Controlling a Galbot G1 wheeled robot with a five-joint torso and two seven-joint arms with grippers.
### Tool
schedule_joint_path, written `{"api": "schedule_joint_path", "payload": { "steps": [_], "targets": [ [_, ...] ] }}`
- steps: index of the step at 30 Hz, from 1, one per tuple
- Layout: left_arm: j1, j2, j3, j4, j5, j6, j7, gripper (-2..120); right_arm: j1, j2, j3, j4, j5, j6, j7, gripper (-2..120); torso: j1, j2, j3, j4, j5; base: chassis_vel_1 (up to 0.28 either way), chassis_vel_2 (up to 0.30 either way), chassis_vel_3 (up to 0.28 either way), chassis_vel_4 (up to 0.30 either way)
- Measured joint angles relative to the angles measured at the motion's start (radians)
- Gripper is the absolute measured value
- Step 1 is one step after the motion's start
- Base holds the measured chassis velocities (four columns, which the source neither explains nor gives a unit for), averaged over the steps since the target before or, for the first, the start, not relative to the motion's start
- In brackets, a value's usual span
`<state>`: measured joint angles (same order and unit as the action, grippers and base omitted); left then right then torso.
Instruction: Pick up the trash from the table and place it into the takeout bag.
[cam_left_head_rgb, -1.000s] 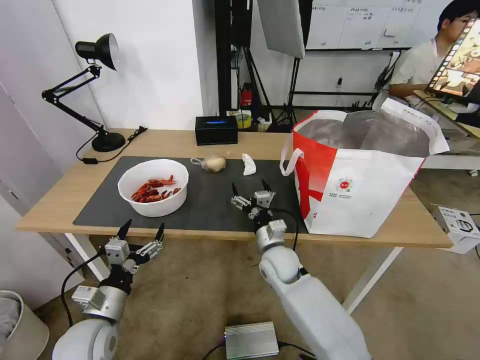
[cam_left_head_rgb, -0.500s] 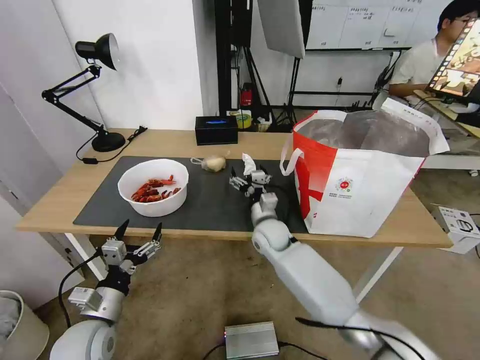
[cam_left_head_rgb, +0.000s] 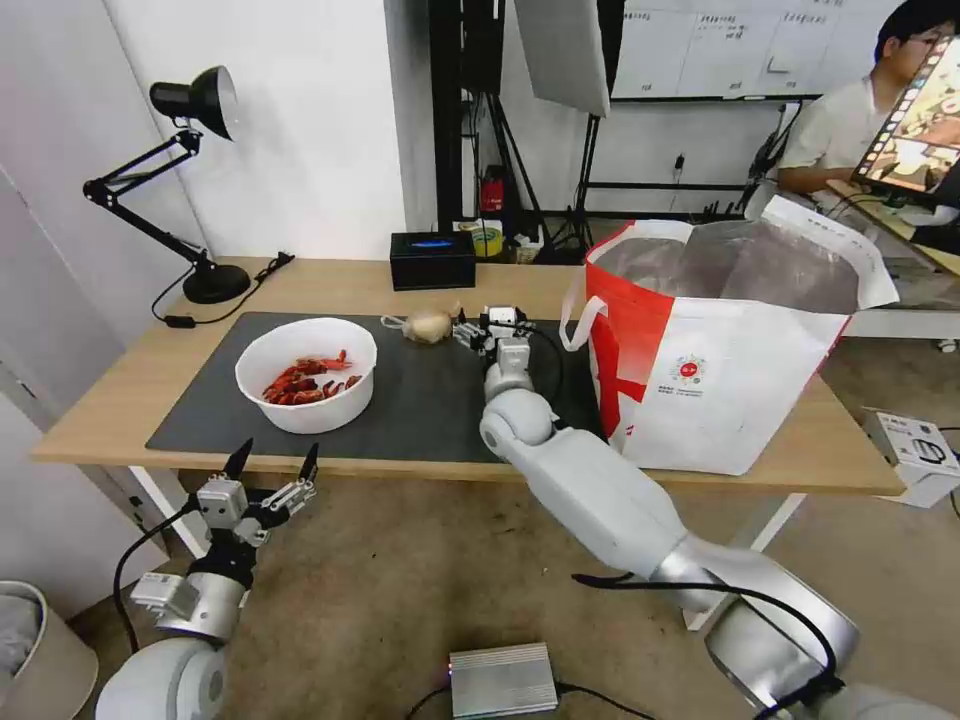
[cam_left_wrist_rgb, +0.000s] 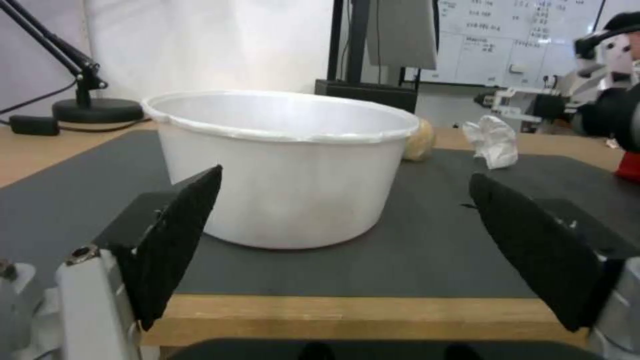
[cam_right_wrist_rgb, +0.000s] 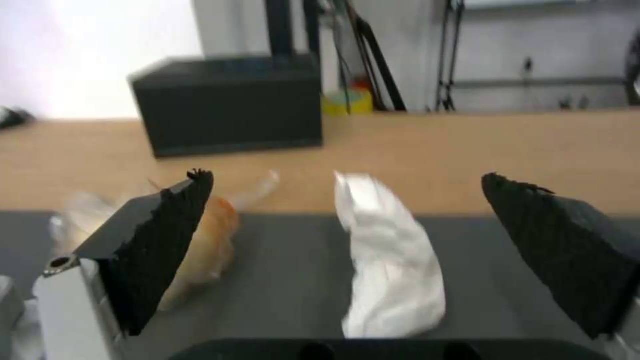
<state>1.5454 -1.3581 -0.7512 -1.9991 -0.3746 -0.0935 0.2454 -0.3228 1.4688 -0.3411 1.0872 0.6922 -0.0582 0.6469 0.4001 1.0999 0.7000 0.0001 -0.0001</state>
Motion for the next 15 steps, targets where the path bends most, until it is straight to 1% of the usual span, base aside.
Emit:
{"api": "schedule_joint_path", "payload": {
  "steps": [6,15],
  "targets": [
    [0.0,0.002,-0.001,0.01,-0.005,-0.008,0.003,100,0.023,0.027,0.025,-0.049,0.021,-0.039,0.046,100,0.0,0.0,0.0,-0.0001,0.0001,0.0,0.0,0.0,0.0],
    [0.001,0.001,-0.001,0.015,-0.007,-0.011,0.005,100,0.068,0.037,0.033,-0.11,0.092,-0.079,0.045,100,0.0,0.0,0.0,-0.0002,0.0,0.0,0.0,0.0,0.0]
  ]
}}
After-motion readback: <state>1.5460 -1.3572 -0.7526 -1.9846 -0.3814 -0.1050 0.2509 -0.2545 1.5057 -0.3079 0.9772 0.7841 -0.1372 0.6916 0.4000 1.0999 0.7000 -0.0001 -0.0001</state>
